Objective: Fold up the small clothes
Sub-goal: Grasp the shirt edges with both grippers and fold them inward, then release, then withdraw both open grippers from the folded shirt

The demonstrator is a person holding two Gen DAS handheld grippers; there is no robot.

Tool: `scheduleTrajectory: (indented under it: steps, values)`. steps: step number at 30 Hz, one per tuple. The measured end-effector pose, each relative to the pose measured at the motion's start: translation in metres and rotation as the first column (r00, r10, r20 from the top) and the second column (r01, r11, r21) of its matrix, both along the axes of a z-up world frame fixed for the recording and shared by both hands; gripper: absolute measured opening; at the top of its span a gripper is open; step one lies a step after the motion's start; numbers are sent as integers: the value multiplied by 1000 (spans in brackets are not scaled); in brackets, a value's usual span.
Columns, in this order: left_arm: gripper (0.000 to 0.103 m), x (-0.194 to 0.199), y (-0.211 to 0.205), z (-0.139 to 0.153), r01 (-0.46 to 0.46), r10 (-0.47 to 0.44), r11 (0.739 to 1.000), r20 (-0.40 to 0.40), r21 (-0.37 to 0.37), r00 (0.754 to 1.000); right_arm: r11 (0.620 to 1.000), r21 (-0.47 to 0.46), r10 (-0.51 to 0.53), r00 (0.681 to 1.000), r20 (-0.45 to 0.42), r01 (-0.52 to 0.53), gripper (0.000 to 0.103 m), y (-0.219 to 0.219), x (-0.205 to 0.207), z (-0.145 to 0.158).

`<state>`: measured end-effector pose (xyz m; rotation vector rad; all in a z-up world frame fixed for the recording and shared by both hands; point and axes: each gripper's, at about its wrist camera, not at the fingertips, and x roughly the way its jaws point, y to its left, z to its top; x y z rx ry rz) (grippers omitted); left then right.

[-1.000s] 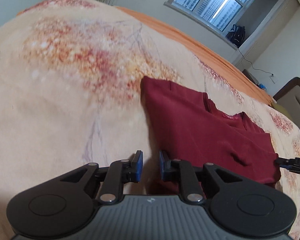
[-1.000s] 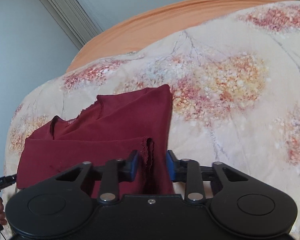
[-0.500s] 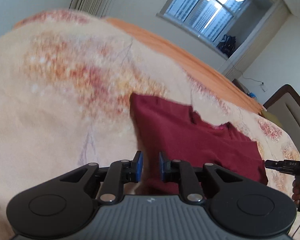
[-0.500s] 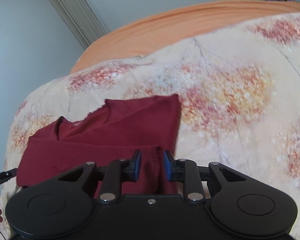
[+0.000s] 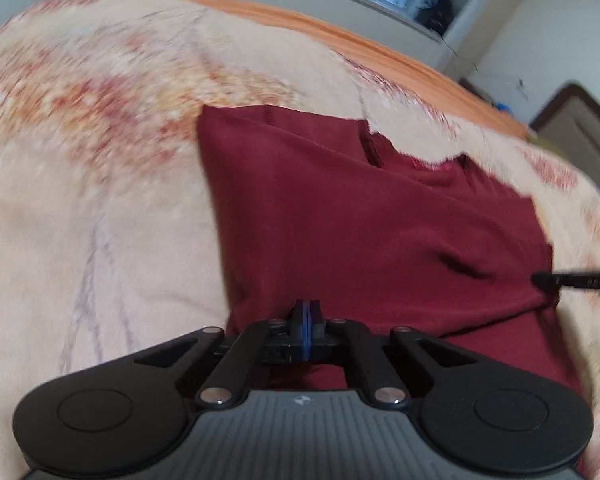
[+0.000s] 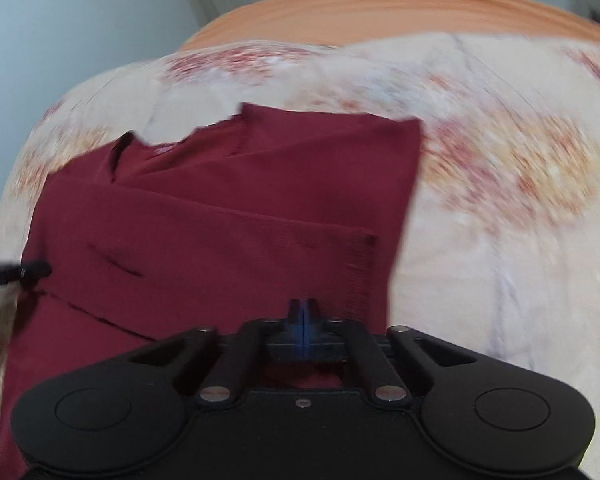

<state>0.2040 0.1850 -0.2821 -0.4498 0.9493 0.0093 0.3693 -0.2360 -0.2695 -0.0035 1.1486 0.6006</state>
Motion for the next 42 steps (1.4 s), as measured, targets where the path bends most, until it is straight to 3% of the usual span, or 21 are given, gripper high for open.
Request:
scheduleTrajectory:
  steps: [1,2,4,5,6,12,16,18,21,23,27,37,42]
  values:
    - [2,-5,2,4,-14,15,1000,8,-16,1000,999,31,-22,1000,-6,23,7,-5,-1,6]
    - [7,-10,2,9,-17,18,1000,23,-23,1000,997,68,-29,1000,4,29,28,-9,-4,14]
    - [29,-21,-3,21,2,-1,1000,74,-17,997,987,157,-21,999,25,17,43,-8,-11,28]
    - [43,-24,-9,26,16,-14,1000,95,-14,995,980,197,-11,1000,17,8,44,-3,-12,32]
    - [45,-24,-14,30,29,-29,1000,109,-6,994,973,229,1,1000,2,-1,44,6,-11,34]
    - [45,-8,-46,17,92,-93,996,55,17,994,954,266,148,989,-13,-140,44,88,-16,16]
    - [45,-19,-53,2,105,-104,993,-24,56,994,956,161,258,965,-48,-247,42,107,-38,-6]
    - [46,-35,-52,0,94,-93,995,-30,40,995,957,134,264,963,-45,-256,42,92,-52,-12]
    - [49,-65,-52,-2,63,-63,998,-41,-7,997,970,156,198,977,-73,-185,44,52,-69,-5]
    - [51,-88,-54,-2,37,-39,999,-47,-30,998,978,151,158,984,-83,-144,53,26,-84,0]
    - [51,-128,-60,-2,-8,4,998,-72,-58,997,985,150,100,985,-140,-79,53,-19,-122,2]
    - [55,-209,-89,20,-37,26,997,-159,-67,987,987,159,36,968,-249,4,55,-69,-214,12]
    - [55,-251,-90,28,-87,75,995,-228,-44,971,990,131,-11,967,-255,46,57,-99,-247,27]
